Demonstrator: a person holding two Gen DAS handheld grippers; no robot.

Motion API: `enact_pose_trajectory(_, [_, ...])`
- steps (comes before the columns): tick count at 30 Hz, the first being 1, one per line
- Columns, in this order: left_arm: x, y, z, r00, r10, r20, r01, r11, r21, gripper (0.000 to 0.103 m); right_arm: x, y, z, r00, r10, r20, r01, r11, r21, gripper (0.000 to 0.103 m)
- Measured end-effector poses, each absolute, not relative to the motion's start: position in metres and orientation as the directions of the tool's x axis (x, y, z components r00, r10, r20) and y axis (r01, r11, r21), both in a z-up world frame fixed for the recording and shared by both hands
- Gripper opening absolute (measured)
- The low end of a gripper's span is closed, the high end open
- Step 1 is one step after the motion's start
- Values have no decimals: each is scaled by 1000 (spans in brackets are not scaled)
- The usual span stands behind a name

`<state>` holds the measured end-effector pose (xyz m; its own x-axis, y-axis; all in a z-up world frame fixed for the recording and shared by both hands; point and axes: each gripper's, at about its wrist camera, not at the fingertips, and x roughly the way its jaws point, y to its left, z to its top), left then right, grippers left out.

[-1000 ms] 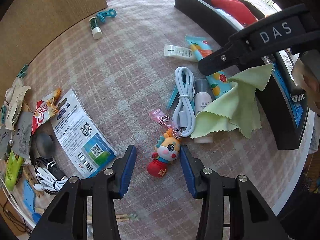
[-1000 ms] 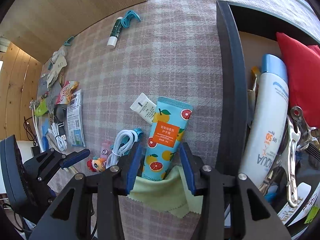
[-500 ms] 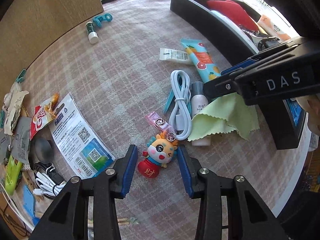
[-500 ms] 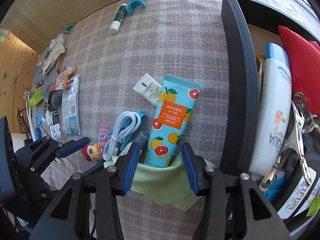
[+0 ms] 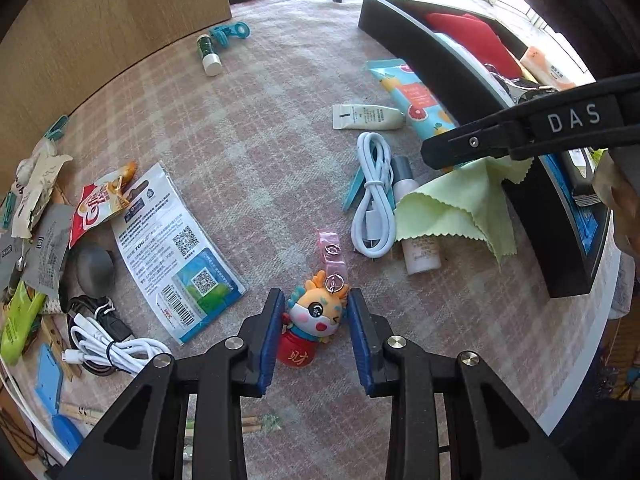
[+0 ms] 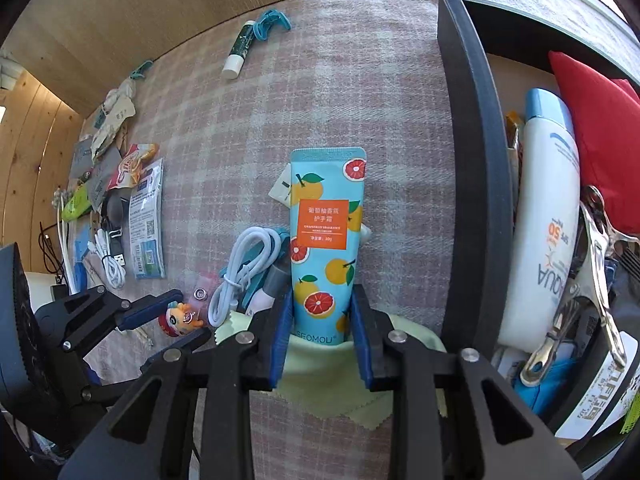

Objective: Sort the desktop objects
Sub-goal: 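Grasp the orange-print hand cream tube with the right gripper, then carry the hand cream tube into the tray and release it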

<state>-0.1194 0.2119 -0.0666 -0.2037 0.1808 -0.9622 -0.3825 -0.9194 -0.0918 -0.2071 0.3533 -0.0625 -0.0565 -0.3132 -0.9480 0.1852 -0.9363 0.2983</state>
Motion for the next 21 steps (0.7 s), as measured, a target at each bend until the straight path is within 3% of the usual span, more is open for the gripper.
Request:
enact_pose_trajectory(8, [-120, 185, -36, -277, 205, -939, -322, -940, -110, 30, -218, 367, -29, -168, -371, -913, 156, -925, 347, 27])
enact_pose_trajectory(16, [-132, 187, 3, -361, 219, -907, -311, -945, -105, 30, -217, 360, 42, -362, -402, -841, 238, -912, 333, 27])
enact_pose_trajectory(21, [-136, 199, 29, -398, 239, -886, -328, -939, -106, 30, -219, 362, 66, -365, -436, -823, 247, -897, 366, 27])
